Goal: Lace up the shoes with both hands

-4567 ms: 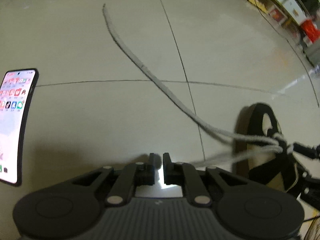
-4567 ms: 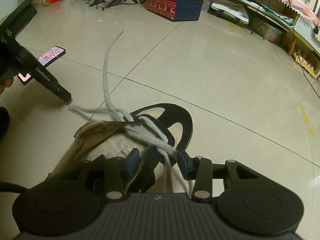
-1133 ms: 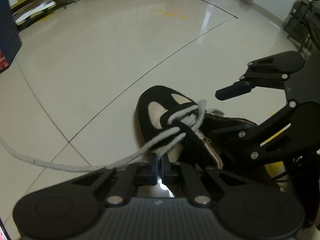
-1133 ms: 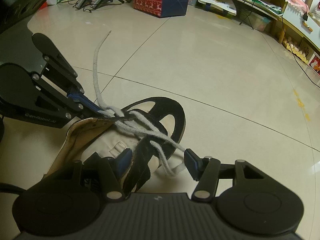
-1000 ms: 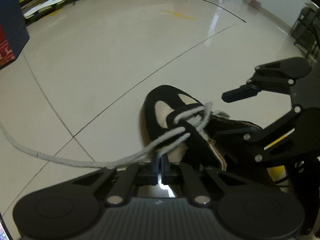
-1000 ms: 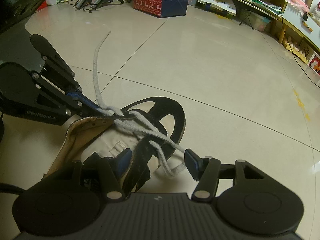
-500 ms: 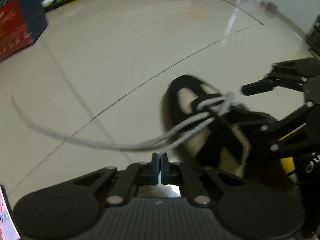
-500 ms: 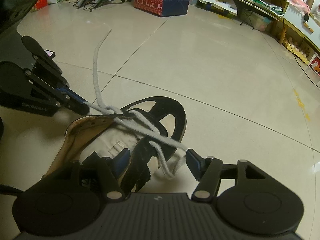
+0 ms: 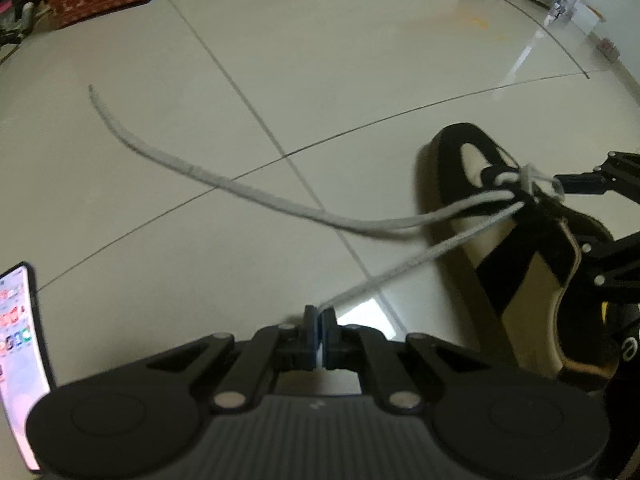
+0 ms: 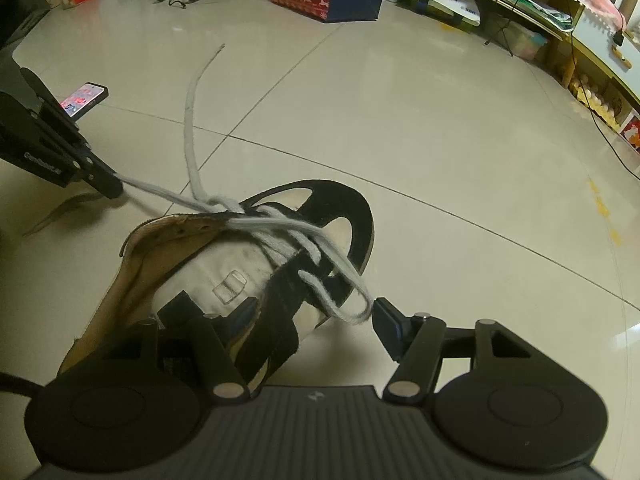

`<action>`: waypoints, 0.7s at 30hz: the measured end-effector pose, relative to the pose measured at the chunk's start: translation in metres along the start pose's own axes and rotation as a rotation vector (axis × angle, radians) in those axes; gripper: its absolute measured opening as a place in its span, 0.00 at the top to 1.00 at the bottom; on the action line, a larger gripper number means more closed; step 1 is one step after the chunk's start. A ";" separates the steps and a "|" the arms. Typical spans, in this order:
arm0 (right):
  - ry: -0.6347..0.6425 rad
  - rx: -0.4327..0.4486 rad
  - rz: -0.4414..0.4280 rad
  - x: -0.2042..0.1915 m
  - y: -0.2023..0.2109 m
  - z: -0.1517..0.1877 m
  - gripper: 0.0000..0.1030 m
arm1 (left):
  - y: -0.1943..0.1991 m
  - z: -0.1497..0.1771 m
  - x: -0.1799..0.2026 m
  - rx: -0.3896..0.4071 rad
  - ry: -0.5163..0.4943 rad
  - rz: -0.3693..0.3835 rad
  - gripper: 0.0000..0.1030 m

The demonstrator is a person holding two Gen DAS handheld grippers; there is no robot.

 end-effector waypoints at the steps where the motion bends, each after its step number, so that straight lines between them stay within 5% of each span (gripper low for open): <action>1: -0.003 0.001 -0.002 0.001 0.000 0.000 0.37 | 0.002 0.002 -0.003 -0.004 0.001 -0.005 0.98; 21: -0.046 0.014 -0.012 0.005 0.002 0.004 0.36 | 0.008 0.046 -0.058 -0.130 0.105 -0.121 0.97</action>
Point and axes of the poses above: each gripper's, at about its wrist camera, not at the fingertips, and y roughly against the way its jaws point, x to its right, z to its underside, the point moved 4 cm from there along -y, roughly the way its jaws point, and after that the axes turned 2 degrees about -z, right-handed, at the moved point
